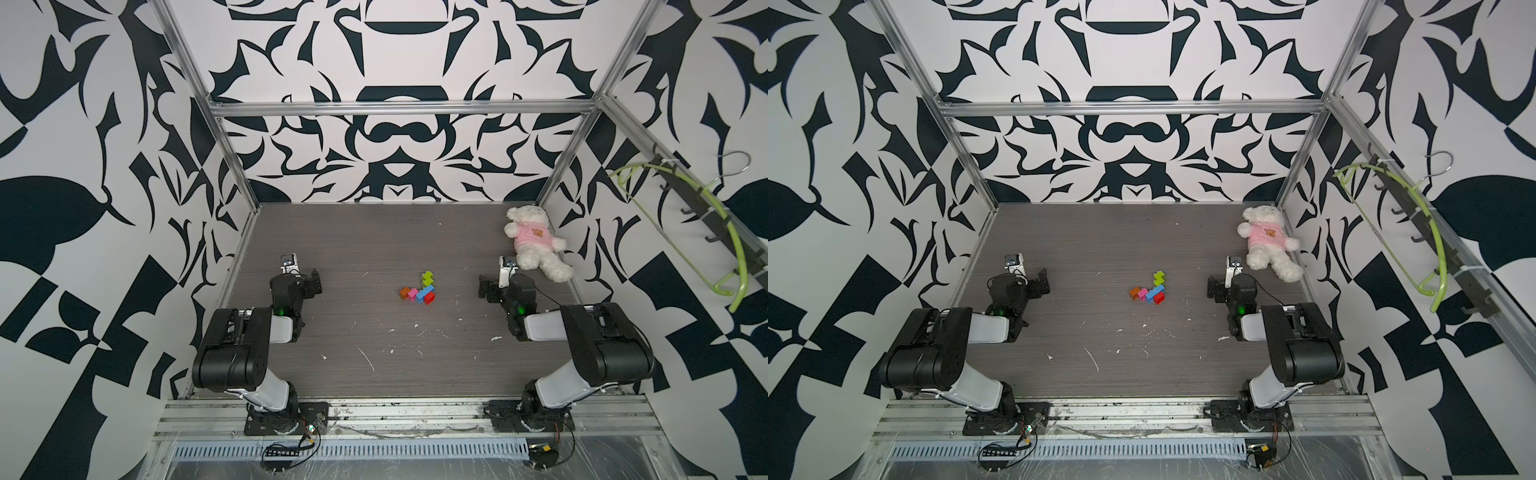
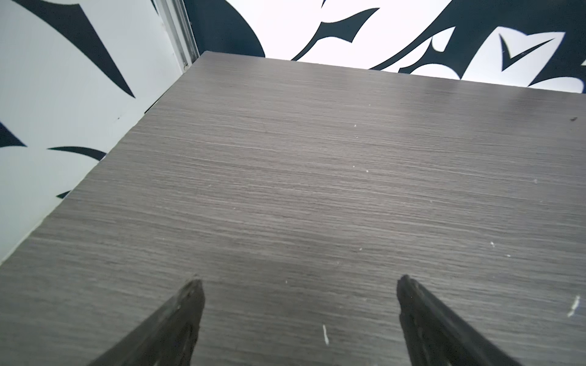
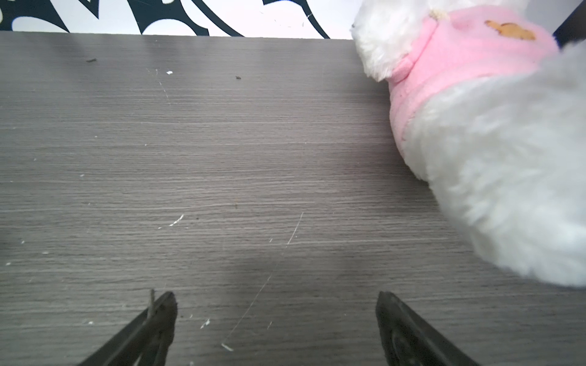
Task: Assemble the letter v with lego
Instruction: Reset both arms
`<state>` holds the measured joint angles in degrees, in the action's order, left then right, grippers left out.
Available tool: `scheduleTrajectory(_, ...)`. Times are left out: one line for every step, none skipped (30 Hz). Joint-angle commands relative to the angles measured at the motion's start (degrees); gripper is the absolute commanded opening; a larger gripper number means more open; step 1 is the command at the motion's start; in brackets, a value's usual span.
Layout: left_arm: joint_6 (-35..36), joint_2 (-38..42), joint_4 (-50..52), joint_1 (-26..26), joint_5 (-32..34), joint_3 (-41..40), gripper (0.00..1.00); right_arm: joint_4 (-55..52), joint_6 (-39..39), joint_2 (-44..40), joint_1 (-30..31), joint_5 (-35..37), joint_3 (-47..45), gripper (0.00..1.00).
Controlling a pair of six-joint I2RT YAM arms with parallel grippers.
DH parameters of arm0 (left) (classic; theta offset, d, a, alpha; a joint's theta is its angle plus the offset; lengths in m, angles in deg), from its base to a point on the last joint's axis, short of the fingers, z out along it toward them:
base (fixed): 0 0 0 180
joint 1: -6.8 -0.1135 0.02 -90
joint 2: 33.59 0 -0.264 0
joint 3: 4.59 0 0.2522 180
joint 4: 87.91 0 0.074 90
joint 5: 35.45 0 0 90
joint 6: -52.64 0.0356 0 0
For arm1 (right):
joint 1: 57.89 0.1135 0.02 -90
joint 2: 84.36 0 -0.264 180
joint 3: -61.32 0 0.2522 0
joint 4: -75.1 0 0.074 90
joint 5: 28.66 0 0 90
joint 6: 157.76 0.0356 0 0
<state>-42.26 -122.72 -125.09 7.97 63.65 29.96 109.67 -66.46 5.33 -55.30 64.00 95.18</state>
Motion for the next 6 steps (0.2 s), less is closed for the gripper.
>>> scheduleTrajectory(0.6, 0.1, -2.2, -0.1, -0.9, 0.2, 0.99, 2.3, 0.0, -0.5, 0.0, -0.9, 1.2, 1.0)
scheduleTrajectory(0.5, 0.0, -2.7, -0.1, -0.9, -0.1, 0.99, 2.3, 0.0, -0.1, 0.0, -0.9, 1.5, 1.0)
scheduleTrajectory(0.6, 0.6, -0.5, -0.1, -1.0, 0.4, 0.99, 2.8, 0.0, -0.1, 0.0, -1.0, 1.3, 1.0)
scheduleTrajectory(0.6, 1.2, 1.2, 0.0, -1.1, 0.8, 1.0, 2.6, 0.0, -0.4, -0.1, -0.9, 1.2, 1.0)
scheduleTrajectory(0.6, 1.2, 0.6, -0.1, -1.1, 0.6, 0.99, 2.5, -0.2, -0.8, -0.1, -0.9, 1.0, 1.0)
scheduleTrajectory(0.7, 0.7, -0.6, -0.1, -1.1, 0.3, 0.99, 2.3, -0.1, -1.2, -0.1, -0.8, 0.8, 1.0)
